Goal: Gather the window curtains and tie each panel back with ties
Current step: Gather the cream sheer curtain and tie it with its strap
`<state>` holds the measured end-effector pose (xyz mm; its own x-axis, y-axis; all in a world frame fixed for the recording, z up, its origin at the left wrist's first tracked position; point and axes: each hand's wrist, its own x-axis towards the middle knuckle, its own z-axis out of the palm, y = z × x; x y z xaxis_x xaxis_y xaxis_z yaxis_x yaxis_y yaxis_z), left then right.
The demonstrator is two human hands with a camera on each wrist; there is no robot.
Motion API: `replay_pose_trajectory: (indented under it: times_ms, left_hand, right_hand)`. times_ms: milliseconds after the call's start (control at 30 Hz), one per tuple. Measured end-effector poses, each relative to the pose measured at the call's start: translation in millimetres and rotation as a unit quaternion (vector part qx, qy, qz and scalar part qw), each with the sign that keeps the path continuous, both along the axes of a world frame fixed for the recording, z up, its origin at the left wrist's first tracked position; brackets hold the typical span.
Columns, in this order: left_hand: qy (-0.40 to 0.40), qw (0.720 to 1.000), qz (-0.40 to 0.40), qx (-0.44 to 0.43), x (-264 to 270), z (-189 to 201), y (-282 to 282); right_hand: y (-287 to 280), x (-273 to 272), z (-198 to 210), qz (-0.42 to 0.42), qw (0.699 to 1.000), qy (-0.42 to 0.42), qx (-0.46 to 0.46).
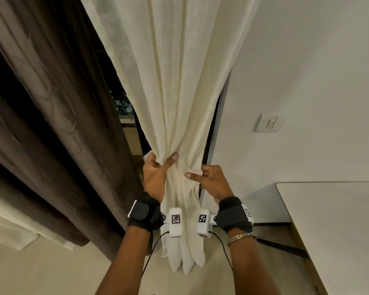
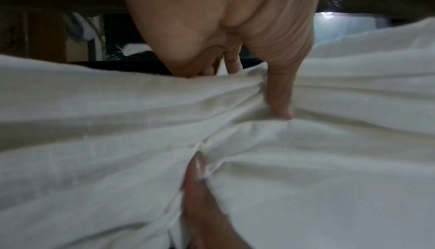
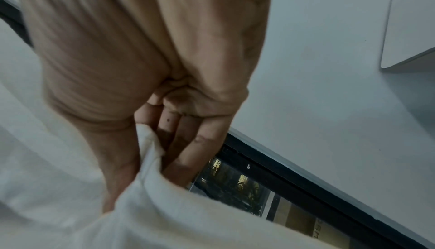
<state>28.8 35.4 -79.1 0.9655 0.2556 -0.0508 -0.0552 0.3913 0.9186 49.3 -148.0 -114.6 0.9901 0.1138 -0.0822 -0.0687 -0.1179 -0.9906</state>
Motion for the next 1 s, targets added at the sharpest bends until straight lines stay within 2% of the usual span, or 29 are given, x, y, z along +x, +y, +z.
replay_pose_trajectory:
  times_ms: [67,167,300,400,567,633,733,833,1000]
  left_hand:
    - [0.000,1.000,0.013,-0.023,2.5,5.3,4.8]
    - [-0.006,0.999,0.035,0.006,1.0,7.1,9.9]
    - [-0.037,0.998,0.044,-0.014,-1.9,-0.7,29.3]
    - [-0.072,0.995,0.049,0.042,-8.2,3.8,47.4]
    - [-0.084,0.987,0.065,0.124,-21.1,25.9,56.3]
    - [-0.103,0.977,0.026,0.187,-23.8,33.5,58.7]
    - [-0.131,0.946,-0.034,0.294,-32.9,41.0,58.1]
    - [-0.141,0.932,-0.076,0.325,-40.7,42.3,54.3]
    - [-0.116,0.894,-0.215,0.374,-31.8,36.0,21.7]
  right_hand:
    - [-0.9,4.9,-5.4,-0.026,1.000,0.004,-0.001]
    - [-2.5,7.9,-7.4,-0.048,0.999,-0.005,-0.012]
    - [-14.4,12.6,-8.3,-0.112,0.994,0.000,0.000]
    - [-25.1,19.7,-11.8,-0.166,0.986,-0.007,-0.003]
    - [-25.9,29.5,-9.7,-0.186,0.982,-0.016,-0.019]
    - [-21.9,31.4,-8.7,-0.194,0.980,-0.023,-0.021]
    - [-16.8,33.5,-11.8,-0.195,0.980,-0.022,-0.015]
    - [-14.5,35.7,-15.6,-0.183,0.983,-0.023,-0.003]
    - [-11.2,35.1,-16.7,-0.166,0.985,-0.034,-0.018]
